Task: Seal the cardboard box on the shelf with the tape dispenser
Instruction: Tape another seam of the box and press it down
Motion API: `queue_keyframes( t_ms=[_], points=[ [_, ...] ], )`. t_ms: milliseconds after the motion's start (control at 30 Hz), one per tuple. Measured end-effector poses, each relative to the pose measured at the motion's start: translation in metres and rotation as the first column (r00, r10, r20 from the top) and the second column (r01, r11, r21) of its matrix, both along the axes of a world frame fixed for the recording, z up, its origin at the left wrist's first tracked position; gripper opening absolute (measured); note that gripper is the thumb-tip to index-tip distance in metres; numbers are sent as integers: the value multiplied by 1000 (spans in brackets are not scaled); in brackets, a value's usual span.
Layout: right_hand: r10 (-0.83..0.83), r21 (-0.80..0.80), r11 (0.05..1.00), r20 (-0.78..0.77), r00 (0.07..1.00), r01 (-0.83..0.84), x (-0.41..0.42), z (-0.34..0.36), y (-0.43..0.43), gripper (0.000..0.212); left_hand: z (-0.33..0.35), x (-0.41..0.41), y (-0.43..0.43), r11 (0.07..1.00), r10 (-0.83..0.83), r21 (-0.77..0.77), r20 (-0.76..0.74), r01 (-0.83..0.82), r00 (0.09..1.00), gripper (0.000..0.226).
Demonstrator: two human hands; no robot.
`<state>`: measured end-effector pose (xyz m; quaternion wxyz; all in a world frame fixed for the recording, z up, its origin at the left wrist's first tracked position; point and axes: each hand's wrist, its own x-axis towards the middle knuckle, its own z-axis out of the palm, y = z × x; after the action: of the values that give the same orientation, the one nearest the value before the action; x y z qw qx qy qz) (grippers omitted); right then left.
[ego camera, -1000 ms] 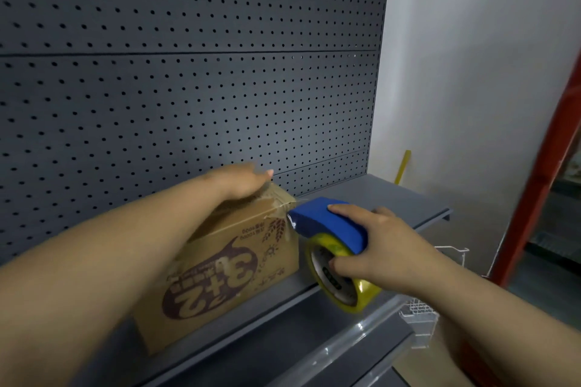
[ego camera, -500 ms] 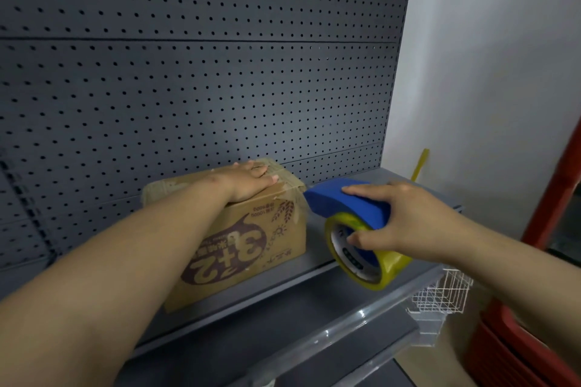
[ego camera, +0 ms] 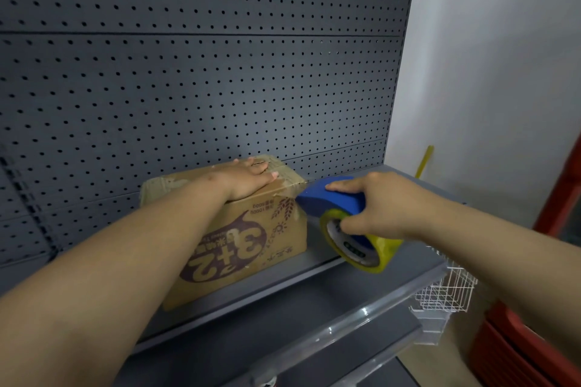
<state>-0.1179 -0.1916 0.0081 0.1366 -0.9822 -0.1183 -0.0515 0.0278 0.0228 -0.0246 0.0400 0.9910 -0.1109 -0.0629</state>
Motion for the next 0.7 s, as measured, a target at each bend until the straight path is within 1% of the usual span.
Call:
queue_keyframes(
  t_ms=[33, 133, 200, 233, 300, 367, 400, 433, 467, 500, 533, 567, 600, 667, 700],
  points=[
    [10, -4, 1000, -8, 1000, -10, 1, 2, 0, 60, -1, 1, 1, 1000, -1, 5, -2, 1, 1000, 68],
    [43, 51, 998, -35, 998, -41, 3, 10, -2, 52, -1, 2, 1, 1000, -9, 7, 0, 9, 1000, 69],
    [49, -45, 998, 25, 998, -47, 6, 12, -1, 51, 1, -1, 0, 1000, -11, -1, -2, 11, 1000, 67],
    [57, -68, 996, 36, 998, -55, 6, 12, 1, 50, 2, -3, -1, 1000, -18, -7, -2, 18, 1000, 66],
    [51, -28, 998, 21, 998, -51, 6, 14, 2, 50, 3, -6, -3, 999, -30, -14, -2, 30, 1000, 65],
    [48, -65, 997, 43, 998, -45, 7, 17, 0, 51, 4, -6, -3, 999, -23, -22, -12, 23, 1000, 66],
    [56, -65, 996, 23, 998, -55, 7, 17, -1, 51, 4, -5, -2, 1000, -17, -26, -18, 17, 1000, 66],
    [77, -51, 996, -36, 996, -79, 6, 17, 1, 48, 4, -5, -2, 999, -11, -33, -23, 11, 1000, 66],
    [104, -63, 992, -99, 990, -111, 6, 11, 4, 45, 5, -5, -1, 999, -4, -41, -28, 3, 1000, 66],
    [131, -101, 985, -113, 985, -143, 5, 1, 7, 43, 6, -6, 0, 999, 1, -49, -34, -3, 999, 67],
    [152, -151, 975, -75, 986, -162, 2, -10, 9, 45, 6, -6, 0, 999, 1, -53, -37, -3, 999, 67],
    [136, -160, 978, -8, 991, -136, 1, -17, 7, 49, 5, -7, -1, 999, 0, -52, -34, -2, 999, 67],
    [86, -92, 992, 41, 995, -82, 1, -16, 1, 52, 6, -7, -1, 999, 1, -49, -28, -2, 1000, 66],
    [-14, 94, 996, 67, 998, 8, 8, -5, -18, 54, 7, -8, -2, 999, 0, -43, -25, -1, 1000, 67],
    [-57, 130, 991, 91, 994, 45, 14, 1, -27, 54, 7, -9, -2, 999, -2, -42, -27, 1, 1000, 67]
  ],
)
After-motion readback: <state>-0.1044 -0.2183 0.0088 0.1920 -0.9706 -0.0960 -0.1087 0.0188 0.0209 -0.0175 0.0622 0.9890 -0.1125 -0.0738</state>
